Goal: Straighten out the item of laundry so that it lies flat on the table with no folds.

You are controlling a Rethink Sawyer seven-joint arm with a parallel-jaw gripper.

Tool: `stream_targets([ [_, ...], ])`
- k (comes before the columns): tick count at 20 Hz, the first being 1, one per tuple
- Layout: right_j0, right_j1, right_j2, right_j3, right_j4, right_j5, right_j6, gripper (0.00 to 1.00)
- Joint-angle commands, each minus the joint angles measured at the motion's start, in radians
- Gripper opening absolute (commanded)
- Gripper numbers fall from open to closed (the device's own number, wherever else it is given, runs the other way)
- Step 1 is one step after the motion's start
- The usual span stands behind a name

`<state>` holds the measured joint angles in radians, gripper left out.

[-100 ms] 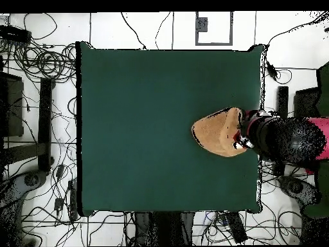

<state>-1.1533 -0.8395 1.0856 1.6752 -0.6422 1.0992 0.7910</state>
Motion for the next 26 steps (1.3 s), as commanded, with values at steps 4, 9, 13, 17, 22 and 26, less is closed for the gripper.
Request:
stream_targets([
  [4,0.023,-0.050,0.095,0.091,0.065,0.113,-0.283,0.00],
  [9,0.000,-0.082,0.133,0.091,0.096,0.155,-0.323,0.00],
  [13,-0.010,-0.087,0.155,0.096,0.099,0.154,-0.330,0.00],
  [17,-0.017,-0.088,0.188,0.121,0.106,0.118,-0.297,0.00],
  [22,0.008,-0.047,0.197,0.078,0.104,0.097,-0.282,0.00],
  [26,0.036,-0.023,0.173,0.080,0.069,0.056,-0.235,0.00],
])
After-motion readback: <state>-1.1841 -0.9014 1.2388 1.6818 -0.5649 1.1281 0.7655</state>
